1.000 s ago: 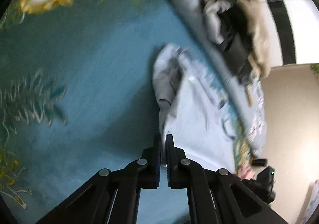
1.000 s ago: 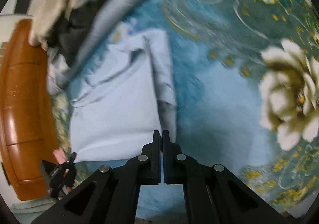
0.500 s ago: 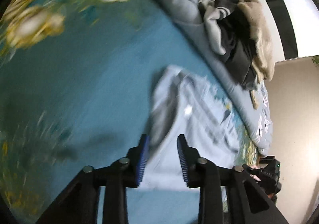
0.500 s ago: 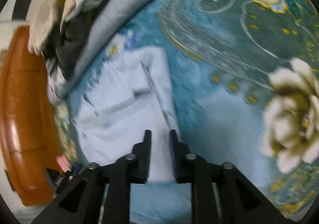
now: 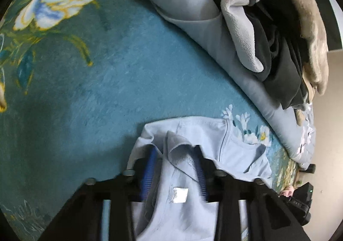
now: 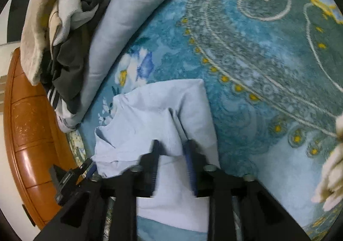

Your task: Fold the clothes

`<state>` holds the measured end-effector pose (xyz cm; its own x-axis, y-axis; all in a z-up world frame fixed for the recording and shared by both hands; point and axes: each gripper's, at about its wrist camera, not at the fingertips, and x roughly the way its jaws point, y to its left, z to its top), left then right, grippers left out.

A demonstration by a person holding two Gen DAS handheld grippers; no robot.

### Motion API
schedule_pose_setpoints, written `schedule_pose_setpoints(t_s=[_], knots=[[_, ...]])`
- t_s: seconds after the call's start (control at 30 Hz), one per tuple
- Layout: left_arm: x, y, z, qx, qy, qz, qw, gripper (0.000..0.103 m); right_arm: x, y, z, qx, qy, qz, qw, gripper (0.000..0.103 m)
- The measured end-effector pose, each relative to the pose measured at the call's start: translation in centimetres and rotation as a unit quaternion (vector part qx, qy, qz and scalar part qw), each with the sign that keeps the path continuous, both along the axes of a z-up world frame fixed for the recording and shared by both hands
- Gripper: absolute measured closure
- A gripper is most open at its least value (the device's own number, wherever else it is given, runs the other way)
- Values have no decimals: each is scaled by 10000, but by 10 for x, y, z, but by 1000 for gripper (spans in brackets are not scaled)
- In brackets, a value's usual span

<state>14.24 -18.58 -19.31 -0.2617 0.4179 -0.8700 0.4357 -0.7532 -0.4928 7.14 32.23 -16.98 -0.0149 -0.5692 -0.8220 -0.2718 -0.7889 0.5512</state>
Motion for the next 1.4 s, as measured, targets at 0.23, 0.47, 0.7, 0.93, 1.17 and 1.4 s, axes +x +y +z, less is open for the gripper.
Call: schedule_pose_setpoints(t_s=[0.23, 0.47, 0.7, 0.93, 1.17, 1.4], knots=[[-17, -1, 17, -193, 95, -246, 9995, 102, -20, 0, 9, -411, 55, 204, 9989, 99], [-42, -4, 6, 111, 139, 492, 9986, 102, -47, 15, -14, -607, -117, -707, 9956, 99], [-28, -32, -11, 556, 336, 1427, 9876, 100, -49, 21, -5, -576, 299, -849, 9943, 89], [28, -6, 30, 233, 811, 459, 9954, 92, 0, 51, 14, -79, 546, -109, 9984, 71], [99, 144, 6, 227, 490, -1436, 9882, 92, 66, 37, -21, -194, -357, 736, 9965, 71], [132, 188, -20, 418, 48, -1570, 9867, 94, 86, 21, -38, -146, -843, 371, 9956, 71]])
